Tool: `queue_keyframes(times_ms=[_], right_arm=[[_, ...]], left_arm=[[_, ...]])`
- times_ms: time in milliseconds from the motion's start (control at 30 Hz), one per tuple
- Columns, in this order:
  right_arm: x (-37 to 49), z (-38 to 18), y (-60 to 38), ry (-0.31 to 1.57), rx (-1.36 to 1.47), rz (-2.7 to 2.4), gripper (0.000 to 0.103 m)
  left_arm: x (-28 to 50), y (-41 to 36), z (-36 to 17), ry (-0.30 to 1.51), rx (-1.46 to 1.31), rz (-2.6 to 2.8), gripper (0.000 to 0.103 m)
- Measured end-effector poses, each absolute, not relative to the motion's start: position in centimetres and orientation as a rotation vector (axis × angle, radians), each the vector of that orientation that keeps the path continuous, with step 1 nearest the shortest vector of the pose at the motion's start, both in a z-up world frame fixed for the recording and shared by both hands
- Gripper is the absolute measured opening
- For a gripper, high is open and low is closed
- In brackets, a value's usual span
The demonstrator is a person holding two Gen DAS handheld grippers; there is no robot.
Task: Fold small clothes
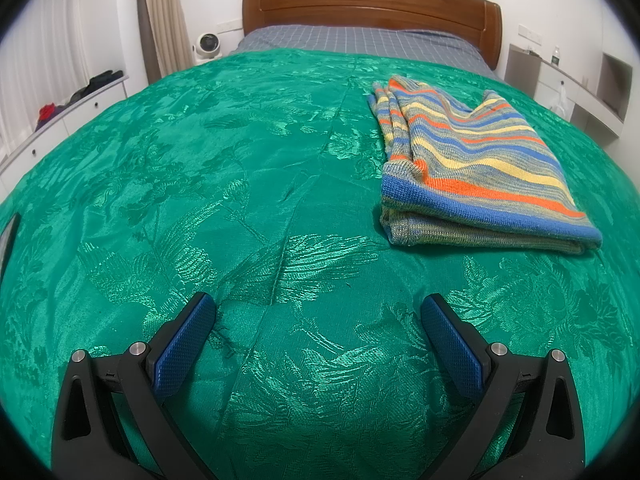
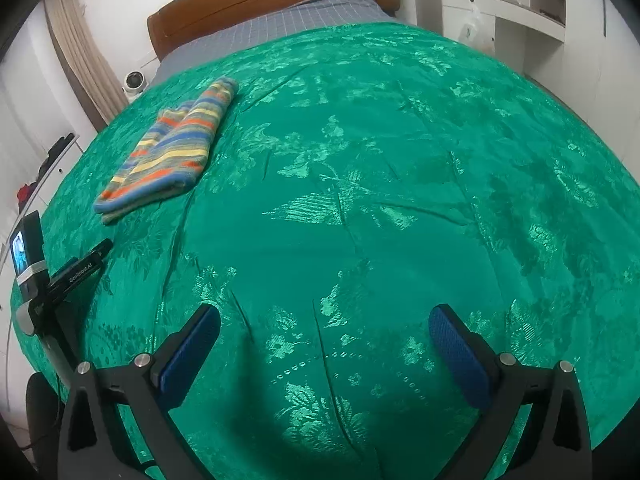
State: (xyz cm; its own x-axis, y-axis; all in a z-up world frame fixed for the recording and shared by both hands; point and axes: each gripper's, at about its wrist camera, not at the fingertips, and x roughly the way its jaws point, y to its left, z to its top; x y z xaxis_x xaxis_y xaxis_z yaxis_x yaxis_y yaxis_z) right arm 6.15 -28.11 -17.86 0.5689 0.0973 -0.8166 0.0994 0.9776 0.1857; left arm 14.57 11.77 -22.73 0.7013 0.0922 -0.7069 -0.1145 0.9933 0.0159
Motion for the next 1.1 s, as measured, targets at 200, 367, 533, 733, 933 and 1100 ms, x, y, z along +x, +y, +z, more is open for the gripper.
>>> queue_keyframes(times_ms=[200,367,533,733,933,1100], right_arm=[[5.8,-17.9,-27.7,0.968,0.205,0.009,0.102],[5.8,-18.2,-27.6,0.972,0.208,0.01,0.102],[5.8,-18.7,-27.8,0.976,0.222,0.011,0.102],[5.5,-18.6,-28.4,0.95,0.225,0.002,0.102],[5.3,-19.4,-29.1,0.955,0.224,-0.018,0.103],[5.5,-18.9,-28.4,0.947,0.201,-0.001,0.102]], left_arm=[[14.6,11.8,-22.7,0.785,-0.03,0.115,0.103],[14.6,11.8,-22.7,0.785,-0.03,0.115,0.103],[14.6,11.8,-22.7,0.785,-0.03,0.115,0.103],[14.6,11.8,-22.7,0.784,-0.03,0.115,0.103],[14.6,11.8,-22.8,0.784,-0.029,0.115,0.103],[14.6,11.8,-22.8,0.784,-0.029,0.115,0.103]])
